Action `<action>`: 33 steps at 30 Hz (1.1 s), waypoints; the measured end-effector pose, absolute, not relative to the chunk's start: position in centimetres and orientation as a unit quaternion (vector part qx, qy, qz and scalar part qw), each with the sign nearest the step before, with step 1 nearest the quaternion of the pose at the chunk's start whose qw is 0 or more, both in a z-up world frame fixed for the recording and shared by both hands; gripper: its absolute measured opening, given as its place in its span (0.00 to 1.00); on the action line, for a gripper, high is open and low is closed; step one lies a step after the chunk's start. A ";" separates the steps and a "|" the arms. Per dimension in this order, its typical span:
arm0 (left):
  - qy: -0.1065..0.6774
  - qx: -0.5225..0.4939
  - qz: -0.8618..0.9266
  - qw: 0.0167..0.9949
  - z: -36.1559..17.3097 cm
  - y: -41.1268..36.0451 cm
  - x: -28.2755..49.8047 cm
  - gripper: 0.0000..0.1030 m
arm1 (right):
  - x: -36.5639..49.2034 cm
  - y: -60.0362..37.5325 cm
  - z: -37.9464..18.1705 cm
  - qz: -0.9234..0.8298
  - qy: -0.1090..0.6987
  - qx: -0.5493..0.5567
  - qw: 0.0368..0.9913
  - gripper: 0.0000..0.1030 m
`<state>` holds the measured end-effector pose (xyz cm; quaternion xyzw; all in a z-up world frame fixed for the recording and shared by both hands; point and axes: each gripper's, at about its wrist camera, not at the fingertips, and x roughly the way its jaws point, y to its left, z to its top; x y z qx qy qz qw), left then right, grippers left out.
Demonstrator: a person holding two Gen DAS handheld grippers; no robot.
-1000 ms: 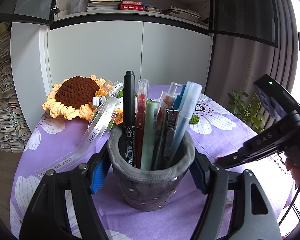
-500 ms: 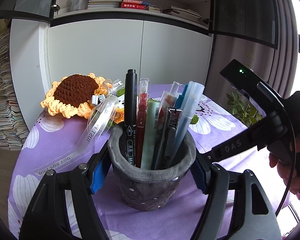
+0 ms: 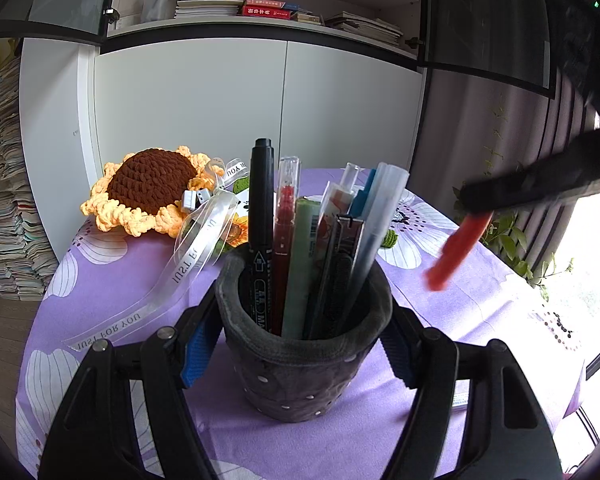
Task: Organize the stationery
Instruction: 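Insert the orange highlighter into the grey cup held by the left tool, release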
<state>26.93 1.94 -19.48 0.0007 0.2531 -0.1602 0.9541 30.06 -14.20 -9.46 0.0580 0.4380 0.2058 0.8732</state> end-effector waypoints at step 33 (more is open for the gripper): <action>0.258 -0.006 -0.167 0.952 -19.5 2.2 27.1 0.69 | 29.6 -8.3 -8.7 0.316 0.356 0.038 0.878 0.13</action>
